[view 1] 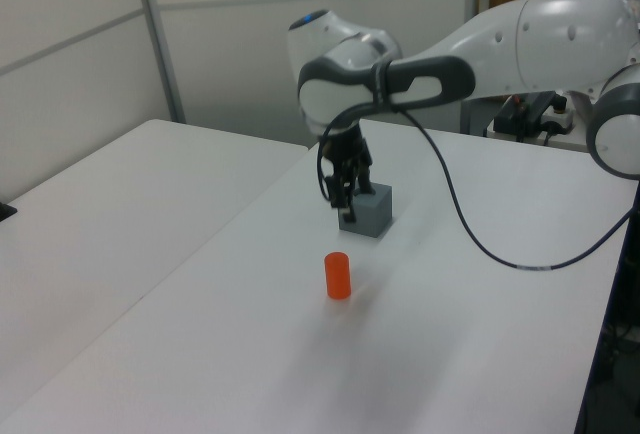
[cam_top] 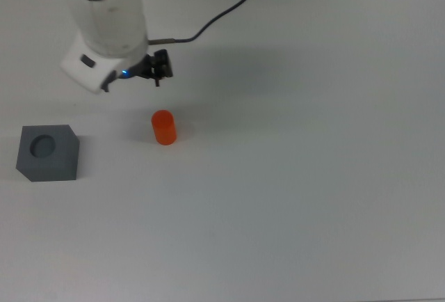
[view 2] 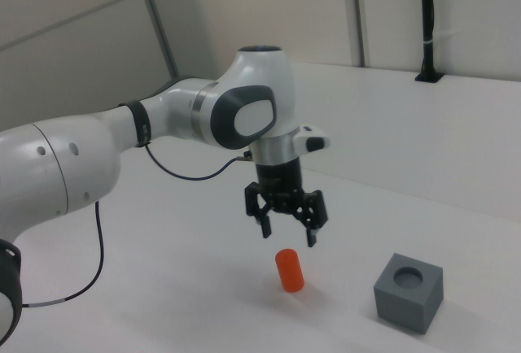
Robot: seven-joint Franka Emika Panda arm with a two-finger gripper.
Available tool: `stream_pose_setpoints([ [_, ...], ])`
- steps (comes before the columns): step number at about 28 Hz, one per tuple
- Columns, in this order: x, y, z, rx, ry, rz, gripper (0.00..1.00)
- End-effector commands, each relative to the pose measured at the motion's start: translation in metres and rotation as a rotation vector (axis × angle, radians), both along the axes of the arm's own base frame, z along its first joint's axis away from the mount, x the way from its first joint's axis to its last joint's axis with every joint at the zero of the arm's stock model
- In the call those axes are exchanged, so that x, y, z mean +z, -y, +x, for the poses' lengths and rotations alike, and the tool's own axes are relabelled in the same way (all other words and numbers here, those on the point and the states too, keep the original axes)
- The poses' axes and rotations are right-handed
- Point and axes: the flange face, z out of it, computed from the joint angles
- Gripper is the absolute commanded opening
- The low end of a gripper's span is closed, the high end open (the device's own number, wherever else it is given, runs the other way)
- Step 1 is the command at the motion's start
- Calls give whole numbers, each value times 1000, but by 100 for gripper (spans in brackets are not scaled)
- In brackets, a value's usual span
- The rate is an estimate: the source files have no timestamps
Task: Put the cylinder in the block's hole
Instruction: 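Lower the open gripper down onto the orange cylinder, then close the gripper around the orange cylinder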
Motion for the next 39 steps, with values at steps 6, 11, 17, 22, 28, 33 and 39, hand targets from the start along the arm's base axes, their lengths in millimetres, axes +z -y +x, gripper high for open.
stream_pose_setpoints([
  [6, -47, -46, 8, 60, 15, -71, 100],
  [11, -71, -51, 16, 76, 25, -107, 100],
  [17, -95, -53, 18, 86, 10, -112, 100],
  [22, -104, -61, 20, 118, 12, -136, 94],
  [28, -104, -62, 20, 130, 11, -143, 36],
  [33, -104, -65, 20, 137, 11, -137, 7],
  [39, -95, -65, 22, 120, 26, -124, 0],
])
